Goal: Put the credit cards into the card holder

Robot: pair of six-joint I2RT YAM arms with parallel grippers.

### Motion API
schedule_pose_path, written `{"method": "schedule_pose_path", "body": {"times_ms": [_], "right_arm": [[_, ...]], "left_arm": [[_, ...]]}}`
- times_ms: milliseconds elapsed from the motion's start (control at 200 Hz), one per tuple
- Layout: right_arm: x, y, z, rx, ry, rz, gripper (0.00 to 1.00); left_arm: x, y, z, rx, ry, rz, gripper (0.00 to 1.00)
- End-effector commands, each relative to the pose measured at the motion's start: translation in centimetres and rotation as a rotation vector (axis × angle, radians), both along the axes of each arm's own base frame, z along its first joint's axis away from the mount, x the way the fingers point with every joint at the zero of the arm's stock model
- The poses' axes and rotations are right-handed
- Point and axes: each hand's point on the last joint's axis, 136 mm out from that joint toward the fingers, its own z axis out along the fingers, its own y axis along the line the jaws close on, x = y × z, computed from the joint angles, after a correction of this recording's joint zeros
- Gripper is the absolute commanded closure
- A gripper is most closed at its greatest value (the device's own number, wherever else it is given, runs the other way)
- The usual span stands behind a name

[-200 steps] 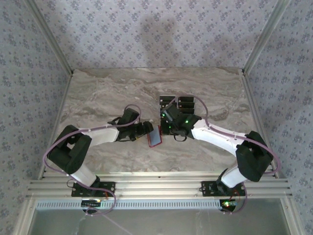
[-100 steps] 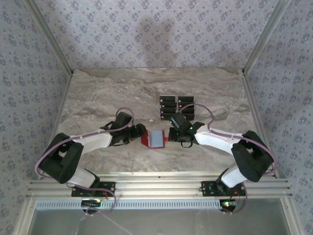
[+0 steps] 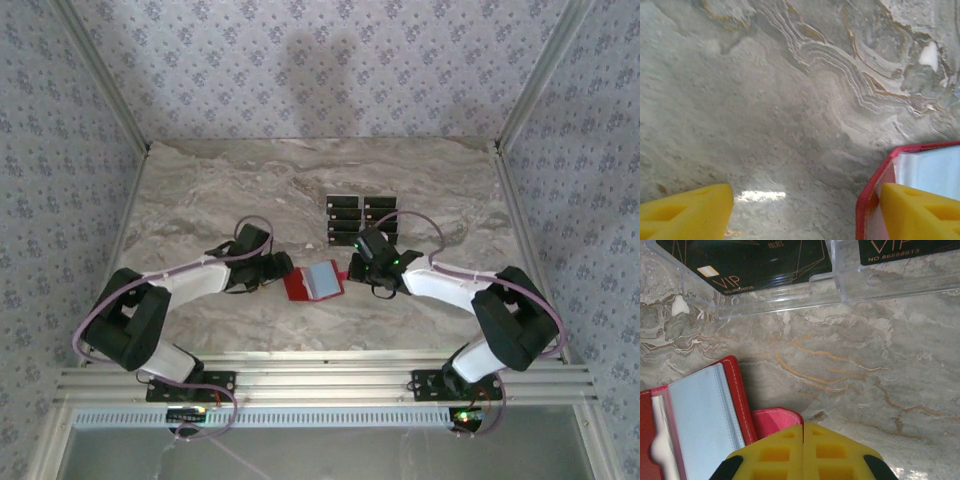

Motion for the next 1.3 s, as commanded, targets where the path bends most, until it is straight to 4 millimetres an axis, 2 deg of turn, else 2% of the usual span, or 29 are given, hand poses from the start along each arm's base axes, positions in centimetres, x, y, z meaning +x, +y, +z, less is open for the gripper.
{"method": "schedule_pose_path", "body": {"times_ms": [0,90,205,375,455,570,700,790,924,1114,1294], "right_arm": [[0.1,-0.6,0.0,0.008,-0.005,-0.047,1.0],[-0.3,-0.7,-0.1,0.021,0.0,-0.045,1.0],[-1.0,-0.9,0.0,0.037,0.006,-0.037,1.0],[-2.0,-1.4,0.8,0.061,-0.009,-0.027,1.0],[-2.3,-1.6,1.1,0.067,-0.016,-0.02,1.0],[-2.7,-1.7,1.3,0.074,-0.018,-0.003,1.0],[-3.1,-1.7,0.9,0.08,-0.006,0.017,1.0],[-3.0,-1.8,0.7,0.085,-0.005,0.021,1.0],[-2.8,-1.8,0.8,0.094,-0.007,0.023,1.0],[-2.4,-2.2,0.3,0.094,0.011,0.018,1.0],[-2.3,-2.3,-0.4,0.099,0.039,0.023,1.0]], "left_arm": [[0.7,2.0,-0.3,0.146,0.018,0.001,0.22],[1.7,1.7,0.7,0.165,0.009,-0.014,0.22],[2.5,1.3,3.5,0.156,-0.037,-0.018,0.22],[1.8,-0.2,7.9,0.082,-0.108,-0.013,0.21],[1.3,-2.1,9.6,0.021,-0.145,-0.02,0.21],[0.7,-6.1,11.6,-0.081,-0.199,-0.045,0.21],[0.4,-10.5,12.9,-0.161,-0.236,-0.08,0.21],[0.6,-12.4,12.4,-0.172,-0.233,-0.09,0.21],[0.8,-13.4,9.6,-0.151,-0.189,-0.083,0.21],[0.3,-11.6,5.3,-0.067,-0.138,-0.044,0.21],[-0.2,-9.8,3.2,-0.019,-0.127,-0.013,0.21]]}}
